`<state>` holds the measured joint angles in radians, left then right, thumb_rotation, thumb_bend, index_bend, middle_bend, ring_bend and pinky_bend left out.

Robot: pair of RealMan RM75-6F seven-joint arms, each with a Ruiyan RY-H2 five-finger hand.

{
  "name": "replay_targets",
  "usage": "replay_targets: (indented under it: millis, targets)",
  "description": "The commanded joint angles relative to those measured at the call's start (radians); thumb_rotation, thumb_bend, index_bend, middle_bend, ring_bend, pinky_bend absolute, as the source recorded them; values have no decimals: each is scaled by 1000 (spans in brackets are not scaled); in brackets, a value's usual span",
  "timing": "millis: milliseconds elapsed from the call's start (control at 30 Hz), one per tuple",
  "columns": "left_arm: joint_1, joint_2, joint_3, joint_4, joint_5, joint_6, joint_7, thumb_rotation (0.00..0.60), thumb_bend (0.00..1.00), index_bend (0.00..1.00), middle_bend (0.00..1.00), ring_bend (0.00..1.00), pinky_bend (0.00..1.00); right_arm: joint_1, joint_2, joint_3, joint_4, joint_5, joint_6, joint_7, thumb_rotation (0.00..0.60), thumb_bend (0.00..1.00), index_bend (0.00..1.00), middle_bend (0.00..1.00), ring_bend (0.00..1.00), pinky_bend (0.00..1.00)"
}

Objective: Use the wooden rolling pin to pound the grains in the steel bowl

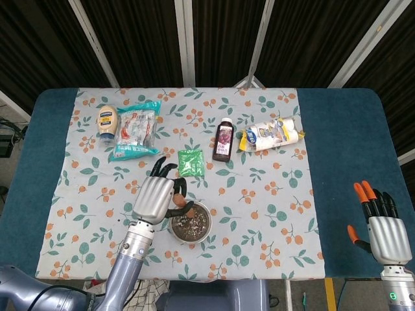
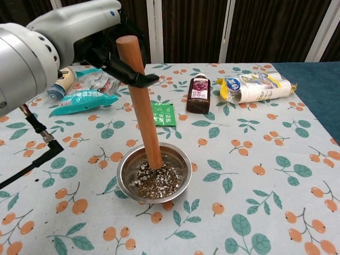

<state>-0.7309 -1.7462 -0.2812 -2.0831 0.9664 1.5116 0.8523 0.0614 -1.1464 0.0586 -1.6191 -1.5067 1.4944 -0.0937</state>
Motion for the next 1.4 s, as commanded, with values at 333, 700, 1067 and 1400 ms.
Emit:
replay_targets:
  millis: [333,700,1067,1400]
  targets:
    - [15,-19,59,67,27,-41,-61,600,901,668,708,189,0,0,-1,0,-1,1,0,-2,600,369,0,0,0,0]
    - [19,-34,49,75,56,-44,-86,600,901,668,708,189,0,0,2,0,-2,1,0,3,600,368,0,0,0,0]
    - [19,-19,22,22,65,-36,-73,600,900,668,708,189,0,-1,0,0,-2,0,0,-2,600,368,0,0,0,0]
    - [27,-33,51,46,53,-49,-77,600,900,668,708,189,0,-1,1,0,-2,1,0,0,600,369,0,0,0,0]
